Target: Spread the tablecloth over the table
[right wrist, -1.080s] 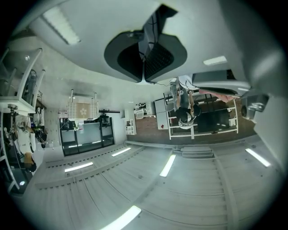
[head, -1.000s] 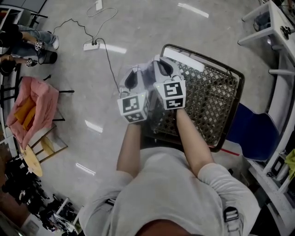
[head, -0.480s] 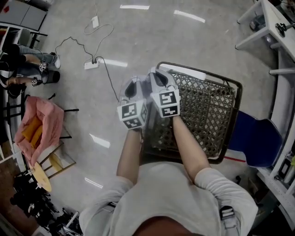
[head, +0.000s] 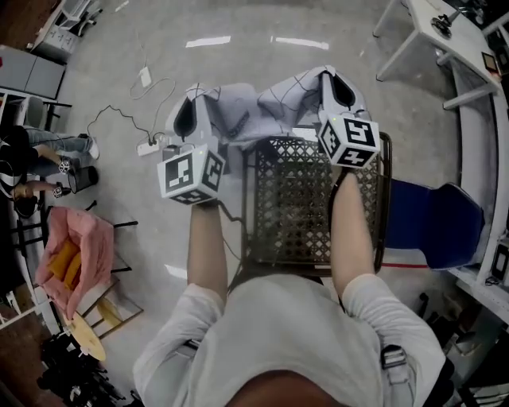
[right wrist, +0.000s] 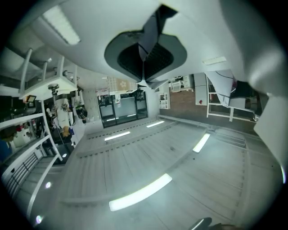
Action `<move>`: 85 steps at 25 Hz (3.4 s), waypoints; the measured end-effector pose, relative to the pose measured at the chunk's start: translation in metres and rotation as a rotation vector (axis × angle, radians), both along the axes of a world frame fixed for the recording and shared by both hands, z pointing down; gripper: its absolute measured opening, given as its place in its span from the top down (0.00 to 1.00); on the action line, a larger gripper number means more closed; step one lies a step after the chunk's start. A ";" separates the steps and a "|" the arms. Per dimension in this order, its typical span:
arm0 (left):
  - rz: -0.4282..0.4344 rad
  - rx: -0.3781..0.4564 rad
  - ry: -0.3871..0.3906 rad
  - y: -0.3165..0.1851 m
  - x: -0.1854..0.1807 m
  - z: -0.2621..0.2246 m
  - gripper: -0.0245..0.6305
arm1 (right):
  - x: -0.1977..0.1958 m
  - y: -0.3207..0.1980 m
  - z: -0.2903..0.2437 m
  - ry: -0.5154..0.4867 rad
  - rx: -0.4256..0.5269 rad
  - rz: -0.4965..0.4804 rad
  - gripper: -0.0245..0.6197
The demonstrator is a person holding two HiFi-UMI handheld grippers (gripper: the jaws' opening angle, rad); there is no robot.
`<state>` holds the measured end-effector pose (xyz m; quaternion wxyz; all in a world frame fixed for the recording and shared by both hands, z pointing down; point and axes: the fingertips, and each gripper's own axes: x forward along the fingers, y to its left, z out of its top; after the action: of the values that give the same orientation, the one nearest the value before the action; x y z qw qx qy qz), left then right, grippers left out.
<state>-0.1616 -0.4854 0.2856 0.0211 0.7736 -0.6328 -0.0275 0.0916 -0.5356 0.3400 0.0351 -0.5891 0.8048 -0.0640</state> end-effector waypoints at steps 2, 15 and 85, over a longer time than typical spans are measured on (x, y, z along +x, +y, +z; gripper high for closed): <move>0.003 0.016 0.004 0.005 0.011 -0.009 0.93 | 0.028 0.008 -0.014 0.004 0.039 0.049 0.95; -0.088 -0.116 0.079 0.054 -0.036 0.040 0.93 | -0.045 0.041 0.015 0.003 -0.024 -0.078 0.95; 0.034 -0.299 0.014 0.193 -0.004 0.136 0.93 | 0.138 0.268 0.103 0.196 -0.254 0.340 0.95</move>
<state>-0.1653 -0.2919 0.4217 0.1406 0.7722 -0.6165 0.0621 0.2295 -0.2681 0.4432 -0.1071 -0.7194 0.6789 -0.1003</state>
